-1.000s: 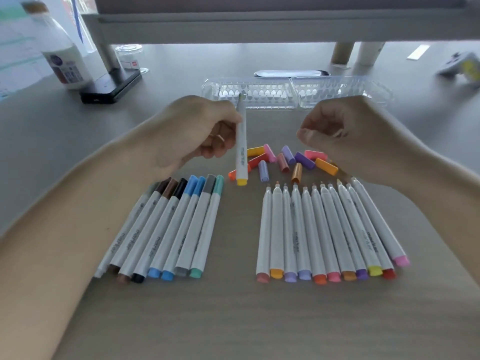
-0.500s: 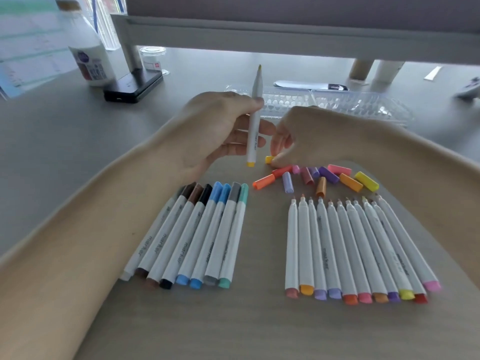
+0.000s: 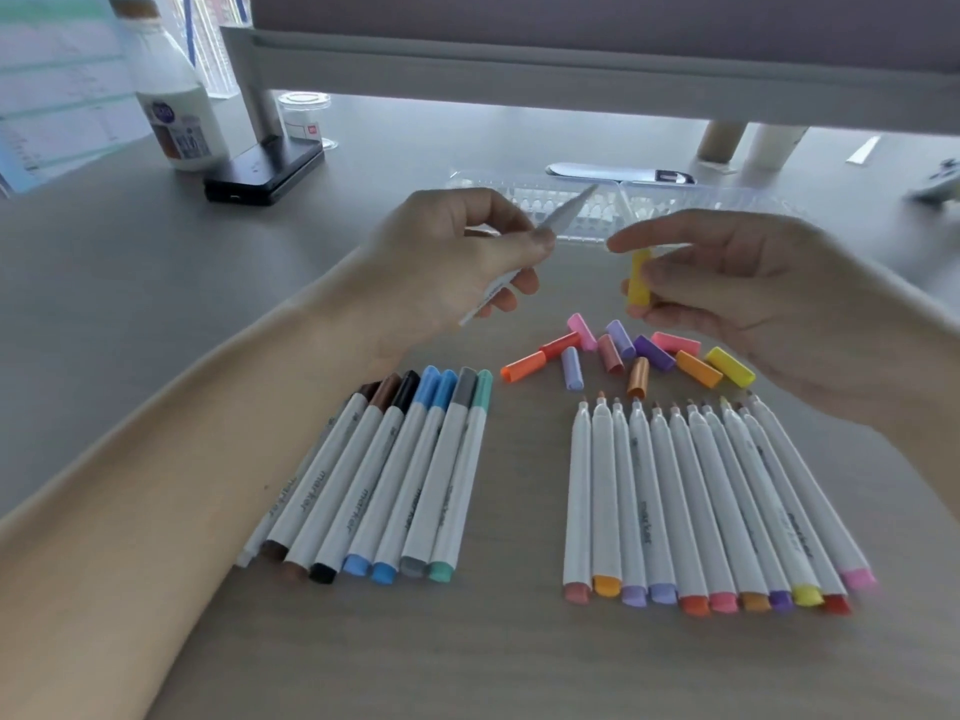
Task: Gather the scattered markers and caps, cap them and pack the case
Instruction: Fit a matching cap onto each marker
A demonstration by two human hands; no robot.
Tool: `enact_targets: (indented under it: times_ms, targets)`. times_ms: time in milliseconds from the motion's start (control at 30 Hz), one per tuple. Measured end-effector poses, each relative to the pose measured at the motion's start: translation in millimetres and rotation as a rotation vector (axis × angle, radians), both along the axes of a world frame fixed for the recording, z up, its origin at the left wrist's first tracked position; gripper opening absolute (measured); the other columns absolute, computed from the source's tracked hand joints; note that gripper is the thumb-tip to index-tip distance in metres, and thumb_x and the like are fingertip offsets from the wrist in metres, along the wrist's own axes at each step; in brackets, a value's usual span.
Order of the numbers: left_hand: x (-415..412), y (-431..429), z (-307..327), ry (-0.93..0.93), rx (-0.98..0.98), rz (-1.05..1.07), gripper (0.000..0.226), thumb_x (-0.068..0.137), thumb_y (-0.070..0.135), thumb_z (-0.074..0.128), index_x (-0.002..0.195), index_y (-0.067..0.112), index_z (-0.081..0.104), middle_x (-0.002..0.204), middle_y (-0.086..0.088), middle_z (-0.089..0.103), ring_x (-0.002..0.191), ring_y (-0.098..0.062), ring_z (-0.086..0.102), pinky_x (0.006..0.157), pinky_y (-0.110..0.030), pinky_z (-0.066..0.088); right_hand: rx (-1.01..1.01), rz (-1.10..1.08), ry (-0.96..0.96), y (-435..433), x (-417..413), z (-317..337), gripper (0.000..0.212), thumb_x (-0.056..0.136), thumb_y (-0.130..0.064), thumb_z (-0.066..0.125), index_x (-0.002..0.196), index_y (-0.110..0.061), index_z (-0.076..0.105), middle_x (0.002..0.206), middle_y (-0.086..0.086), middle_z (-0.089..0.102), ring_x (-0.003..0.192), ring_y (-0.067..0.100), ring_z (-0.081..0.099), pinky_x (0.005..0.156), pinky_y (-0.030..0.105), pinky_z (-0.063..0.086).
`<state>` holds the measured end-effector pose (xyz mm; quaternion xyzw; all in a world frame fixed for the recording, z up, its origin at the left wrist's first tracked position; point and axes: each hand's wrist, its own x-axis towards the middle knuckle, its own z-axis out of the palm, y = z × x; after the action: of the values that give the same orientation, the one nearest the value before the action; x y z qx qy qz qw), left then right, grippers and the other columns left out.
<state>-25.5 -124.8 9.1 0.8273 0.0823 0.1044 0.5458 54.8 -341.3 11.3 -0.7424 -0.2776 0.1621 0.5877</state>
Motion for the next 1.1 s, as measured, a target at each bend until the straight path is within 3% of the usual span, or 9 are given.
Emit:
enact_targets:
  times_ms: [100, 200, 333, 400, 600, 733, 833, 967, 1100]
  targets:
    - [-3.5, -6.0, -1.3, -0.018, 0.117, -0.037, 0.013, 0.094, 0.032, 0.074, 0.096, 0.02, 0.074, 0.081, 0.006, 0.077, 0.072, -0.004, 0.07, 0.076, -0.026, 0.058, 0.162, -0.058, 0.184, -9.5, -5.0, -4.1, 0.014, 0.089, -0.01, 0.066, 0.101, -0.011, 0.073, 0.086, 0.005, 0.077, 0.083, 0.013, 0.075, 0.076, 0.018, 0.059]
    - [-6.1, -8.5, -3.3, -0.015, 0.158, -0.067, 0.011, 0.091, 0.033, 0.075, 0.093, 0.023, 0.074, 0.082, 0.005, 0.076, 0.076, -0.008, 0.07, 0.077, -0.026, 0.057, 0.229, -0.15, 0.243, -11.1, -3.7, -9.7, 0.022, 0.076, -0.023, 0.072, 0.094, -0.011, 0.072, 0.087, 0.004, 0.079, 0.078, 0.012, 0.075, 0.071, 0.018, 0.059]
    - [-7.6, -8.2, -2.2, -0.025, 0.154, -0.105, 0.011, 0.088, 0.033, 0.078, 0.091, 0.023, 0.076, 0.081, 0.002, 0.076, 0.076, -0.011, 0.068, 0.084, -0.038, 0.057, 0.198, -0.241, 0.212, -12.3, -2.5, -18.1, 0.011, 0.089, -0.023, 0.071, 0.089, -0.013, 0.072, 0.084, 0.004, 0.079, 0.073, 0.011, 0.073, 0.07, 0.02, 0.06]
    - [-8.3, -8.0, -1.3, -0.034, 0.155, -0.118, 0.012, 0.086, 0.033, 0.079, 0.091, 0.022, 0.077, 0.081, 0.002, 0.076, 0.075, -0.011, 0.067, 0.083, -0.037, 0.057, 0.212, -0.258, 0.21, -11.7, -3.1, -18.5, 0.01, 0.091, -0.022, 0.07, 0.087, -0.013, 0.071, 0.082, 0.004, 0.079, 0.073, 0.011, 0.074, 0.07, 0.02, 0.06]
    - [-10.0, -10.0, -1.8, -0.027, 0.185, -0.14, 0.011, 0.086, 0.031, 0.079, 0.092, 0.022, 0.077, 0.081, 0.005, 0.076, 0.072, -0.006, 0.067, 0.072, -0.02, 0.055, 0.21, -0.223, 0.141, -7.5, -8.9, -15.4, 0.018, 0.074, -0.032, 0.074, 0.084, -0.016, 0.072, 0.084, 0.007, 0.079, 0.077, 0.014, 0.076, 0.071, 0.022, 0.06]
    - [-10.8, -12.2, -2.7, -0.036, 0.182, -0.155, 0.009, 0.086, 0.028, 0.08, 0.092, 0.022, 0.078, 0.083, 0.004, 0.077, 0.079, -0.019, 0.071, 0.078, -0.034, 0.058, 0.16, -0.208, 0.03, -4.6, -12.8, -18.3, 0.007, 0.087, -0.017, 0.074, 0.083, -0.011, 0.072, 0.078, 0.008, 0.079, 0.071, 0.016, 0.075, 0.072, 0.026, 0.064]
    - [-12.1, -13.7, -2.7, -0.041, 0.196, -0.17, 0.008, 0.085, 0.026, 0.081, 0.092, 0.022, 0.079, 0.084, 0.005, 0.077, 0.084, -0.024, 0.071, 0.082, -0.043, 0.059, 0.118, -0.154, -0.075, -1.9, -17.4, -20.5, 0.016, 0.08, -0.026, 0.077, 0.084, -0.01, 0.072, 0.075, 0.01, 0.078, 0.068, 0.02, 0.075, 0.066, 0.026, 0.062]
    - [-13.2, -12.4, -1.5, -0.044, 0.118, -0.186, 0.011, 0.083, 0.019, 0.082, 0.092, 0.015, 0.079, 0.085, 0.001, 0.078, 0.079, -0.012, 0.073, 0.074, -0.029, 0.063, 0.138, -0.126, -0.114, -1.9, -18.1, -20.5, 0.02, 0.075, -0.029, 0.076, 0.082, -0.01, 0.073, 0.073, 0.01, 0.077, 0.065, 0.02, 0.073, 0.062, 0.024, 0.06]
    - [-12.2, -14.3, -3.2, -0.048, 0.039, -0.153, 0.012, 0.082, 0.022, 0.083, 0.09, 0.014, 0.079, 0.087, 0.0, 0.077, 0.083, -0.014, 0.074, 0.082, -0.036, 0.065, 0.145, -0.105, -0.149, -3.2, -21.3, -18.5, 0.021, 0.074, -0.03, 0.076, 0.081, -0.009, 0.076, 0.072, 0.007, 0.077, 0.061, 0.017, 0.071, 0.064, 0.027, 0.061]
